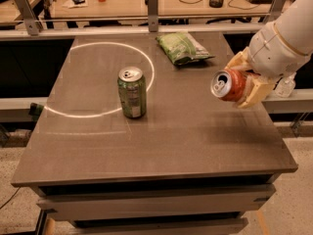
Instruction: Knock coke can over
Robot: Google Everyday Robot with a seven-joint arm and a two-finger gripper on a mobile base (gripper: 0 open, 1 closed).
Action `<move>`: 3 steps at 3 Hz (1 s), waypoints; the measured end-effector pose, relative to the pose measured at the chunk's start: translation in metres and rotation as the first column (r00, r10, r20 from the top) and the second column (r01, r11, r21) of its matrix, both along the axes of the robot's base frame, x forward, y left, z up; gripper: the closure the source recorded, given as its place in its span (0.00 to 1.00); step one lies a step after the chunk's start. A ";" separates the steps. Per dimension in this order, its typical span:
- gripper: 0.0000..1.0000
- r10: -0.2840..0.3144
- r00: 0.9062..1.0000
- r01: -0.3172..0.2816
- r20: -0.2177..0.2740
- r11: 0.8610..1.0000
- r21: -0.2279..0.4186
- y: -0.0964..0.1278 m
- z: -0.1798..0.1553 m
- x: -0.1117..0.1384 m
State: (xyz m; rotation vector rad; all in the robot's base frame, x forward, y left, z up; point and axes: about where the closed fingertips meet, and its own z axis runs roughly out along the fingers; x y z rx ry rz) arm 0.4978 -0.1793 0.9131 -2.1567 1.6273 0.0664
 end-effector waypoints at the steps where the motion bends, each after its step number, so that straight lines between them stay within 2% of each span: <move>1: 1.00 -0.002 1.000 0.005 0.028 0.995 -0.096 -0.006 -0.015 0.005; 3: 1.00 -0.008 1.000 0.011 0.018 0.979 -0.204 -0.009 -0.042 0.007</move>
Offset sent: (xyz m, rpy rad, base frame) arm 0.0093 -0.0130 -0.0442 -0.2367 -0.0282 -0.0097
